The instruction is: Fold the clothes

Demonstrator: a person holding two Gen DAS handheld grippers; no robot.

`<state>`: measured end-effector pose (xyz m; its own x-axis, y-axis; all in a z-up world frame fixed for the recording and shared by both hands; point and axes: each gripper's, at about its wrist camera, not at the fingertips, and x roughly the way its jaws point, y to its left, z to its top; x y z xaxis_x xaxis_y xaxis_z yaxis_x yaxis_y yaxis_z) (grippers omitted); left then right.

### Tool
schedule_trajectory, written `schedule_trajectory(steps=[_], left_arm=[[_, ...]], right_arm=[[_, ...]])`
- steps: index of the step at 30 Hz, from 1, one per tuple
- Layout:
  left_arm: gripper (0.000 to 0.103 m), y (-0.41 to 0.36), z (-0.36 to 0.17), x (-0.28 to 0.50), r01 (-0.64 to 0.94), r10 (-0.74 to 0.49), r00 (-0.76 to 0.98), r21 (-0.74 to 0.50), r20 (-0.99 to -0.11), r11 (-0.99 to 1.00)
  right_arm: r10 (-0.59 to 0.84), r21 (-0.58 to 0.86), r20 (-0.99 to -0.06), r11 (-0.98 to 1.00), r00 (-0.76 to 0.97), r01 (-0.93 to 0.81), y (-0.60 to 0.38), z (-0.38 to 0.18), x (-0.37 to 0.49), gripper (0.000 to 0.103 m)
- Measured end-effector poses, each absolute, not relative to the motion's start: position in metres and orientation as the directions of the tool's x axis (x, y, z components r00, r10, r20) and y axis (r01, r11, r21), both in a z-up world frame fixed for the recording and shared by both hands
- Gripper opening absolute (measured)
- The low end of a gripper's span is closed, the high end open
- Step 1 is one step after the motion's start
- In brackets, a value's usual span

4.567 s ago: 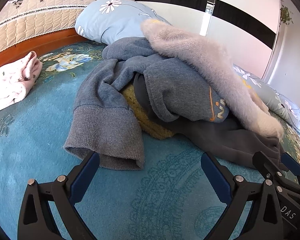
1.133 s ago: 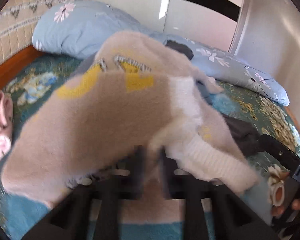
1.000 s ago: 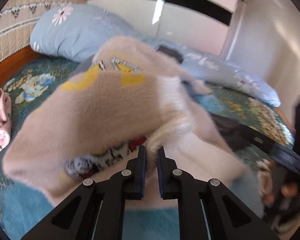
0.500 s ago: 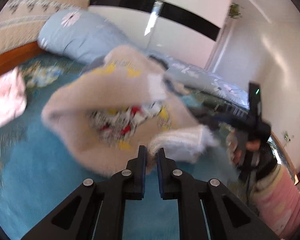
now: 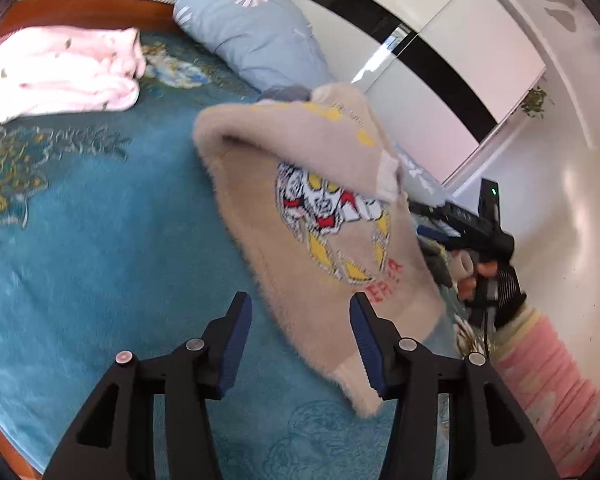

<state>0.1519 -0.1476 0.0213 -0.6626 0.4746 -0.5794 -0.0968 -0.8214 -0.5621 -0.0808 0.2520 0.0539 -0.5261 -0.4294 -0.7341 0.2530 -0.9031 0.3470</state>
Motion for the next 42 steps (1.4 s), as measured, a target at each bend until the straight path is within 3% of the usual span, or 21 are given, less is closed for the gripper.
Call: schedule_trajectory(steps=[6, 9, 10, 11, 19, 27, 35, 42], left_arm=[[0.053, -0.158, 0.011, 0.157, -0.061, 0.478, -0.644, -0.583, -0.597, -0.810], [0.053, -0.163, 0.010, 0.156, -0.038, 0.481, -0.645, -0.603, -0.594, -0.797], [0.053, -0.164, 0.009, 0.156, -0.031, 0.484, -0.644, -0.612, -0.592, -0.790], [0.053, -0.165, 0.008, 0.156, -0.025, 0.487, -0.642, -0.619, -0.591, -0.785], [0.053, -0.171, -0.002, 0.153, 0.015, 0.508, -0.631, -0.664, -0.586, -0.747], [0.053, -0.175, -0.002, 0.153, 0.001, 0.518, -0.631, -0.668, -0.578, -0.744], [0.053, -0.166, -0.007, 0.148, -0.022, 0.540, -0.603, -0.665, -0.587, -0.747], [0.057, -0.156, -0.005, 0.140, -0.013, 0.533, -0.589, -0.652, -0.607, -0.758]], right_arm=[[-0.487, 0.463, -0.764, -0.870, -0.422, 0.166, 0.250, 0.018, -0.113, 0.074], [-0.514, 0.487, -0.760, -0.856, -0.398, 0.176, 0.244, 0.017, -0.106, 0.038], [-0.510, 0.483, -0.763, -0.858, -0.398, 0.175, 0.245, 0.018, -0.102, 0.018], [-0.514, 0.486, -0.758, -0.856, -0.401, 0.178, 0.247, 0.020, -0.096, 0.014], [-0.650, 0.602, -0.622, -0.753, -0.436, 0.264, 0.274, 0.056, -0.018, 0.011], [-0.685, 0.644, -0.585, -0.718, -0.434, 0.264, 0.294, 0.053, 0.079, 0.011], [-0.634, 0.647, -0.635, -0.749, -0.442, 0.144, 0.317, 0.026, 0.105, 0.006], [-0.603, 0.637, -0.620, -0.761, -0.502, 0.127, 0.342, 0.039, 0.109, 0.009]])
